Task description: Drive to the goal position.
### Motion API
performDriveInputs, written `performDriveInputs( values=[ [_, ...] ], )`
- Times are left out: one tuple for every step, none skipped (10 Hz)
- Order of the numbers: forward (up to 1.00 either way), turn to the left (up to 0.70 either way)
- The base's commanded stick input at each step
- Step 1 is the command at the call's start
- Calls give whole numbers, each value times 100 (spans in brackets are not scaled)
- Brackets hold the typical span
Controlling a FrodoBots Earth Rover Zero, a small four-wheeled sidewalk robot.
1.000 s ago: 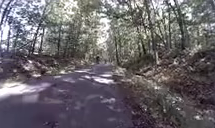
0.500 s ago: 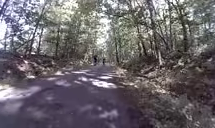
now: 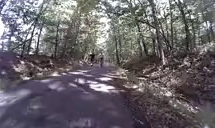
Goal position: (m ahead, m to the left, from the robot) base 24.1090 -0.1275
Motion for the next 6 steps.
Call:
performDriveInputs(
  values=[
    [70,0],
    [70,0],
    [70,0],
    [70,0],
    [70,0],
    [70,0]
  ],
)
